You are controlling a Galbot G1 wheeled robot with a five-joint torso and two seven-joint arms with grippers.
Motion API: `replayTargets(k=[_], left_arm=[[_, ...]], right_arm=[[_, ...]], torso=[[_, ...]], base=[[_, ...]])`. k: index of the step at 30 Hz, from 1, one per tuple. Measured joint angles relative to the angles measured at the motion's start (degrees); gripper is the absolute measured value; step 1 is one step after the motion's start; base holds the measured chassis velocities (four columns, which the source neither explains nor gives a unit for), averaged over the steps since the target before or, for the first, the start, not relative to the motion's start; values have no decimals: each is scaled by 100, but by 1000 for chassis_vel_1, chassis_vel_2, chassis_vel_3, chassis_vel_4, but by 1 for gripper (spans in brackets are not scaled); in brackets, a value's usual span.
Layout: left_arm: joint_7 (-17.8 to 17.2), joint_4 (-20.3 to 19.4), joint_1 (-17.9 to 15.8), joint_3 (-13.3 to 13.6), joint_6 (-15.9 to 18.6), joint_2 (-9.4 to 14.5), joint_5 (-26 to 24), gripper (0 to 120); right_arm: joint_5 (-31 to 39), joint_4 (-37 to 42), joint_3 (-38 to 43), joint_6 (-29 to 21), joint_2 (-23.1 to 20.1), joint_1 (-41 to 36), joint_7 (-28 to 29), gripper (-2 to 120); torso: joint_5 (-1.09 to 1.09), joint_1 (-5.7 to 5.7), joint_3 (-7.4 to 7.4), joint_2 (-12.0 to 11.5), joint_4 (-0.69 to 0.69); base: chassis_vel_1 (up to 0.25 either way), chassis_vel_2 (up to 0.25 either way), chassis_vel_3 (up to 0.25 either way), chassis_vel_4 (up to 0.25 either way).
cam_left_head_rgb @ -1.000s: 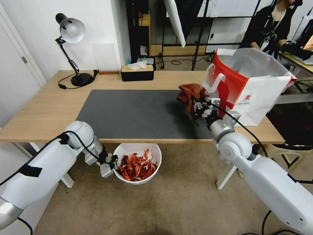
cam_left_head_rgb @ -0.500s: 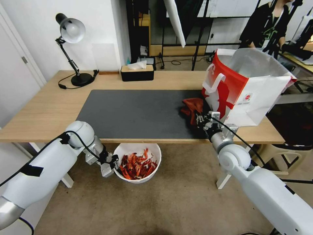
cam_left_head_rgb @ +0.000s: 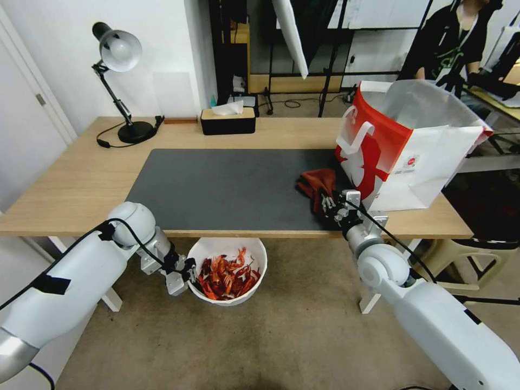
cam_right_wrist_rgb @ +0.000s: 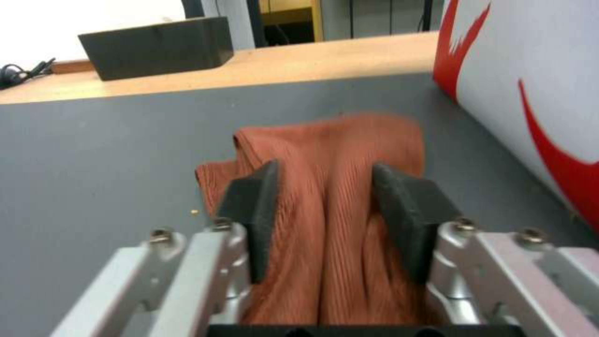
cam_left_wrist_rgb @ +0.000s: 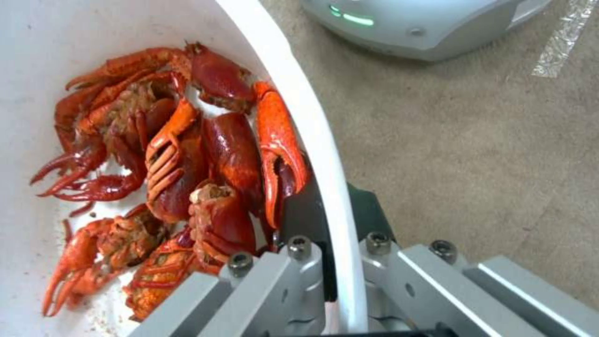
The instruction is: Sweep shrimp from table into container with towel, then put container into takeout bag.
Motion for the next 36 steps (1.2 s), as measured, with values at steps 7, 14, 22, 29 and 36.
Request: replayTargets(k=[7, 14, 22, 29, 36], left_arm=[[0, -40, 86, -57, -1, 15, -1, 0], [0, -88, 175, -101, -16, 28, -2, 0], [0, -190, 263, -138, -16, 83, -45, 0], [0, -325, 396, -172, -15, 166, -86, 0], [0, -691, 790, -270, -24, 315, -112, 0]], right_arm=[[-140, 373, 132, 77, -19, -117, 124, 65], [-368, 1098, 478, 116, -142, -558, 122, 90], [-1250, 1645, 1331, 631, -109, -1903, -487, 100], [-1855, 1754, 1915, 1226, 266, -2940, -849, 100], [-2505, 1555, 2088, 1747, 809, -3485, -1052, 100]], torso=[[0, 0, 0, 0, 0], [0, 0, 0, 0, 1], [1, 0, -1, 0, -1], [1, -1, -1, 0, -1], [0, 0, -1, 0, 0]], base=[[0, 0, 0, 0], [0, 0, 0, 0], [0, 0, 0, 0], [0, 0, 0, 0], [0, 0, 0, 0]])
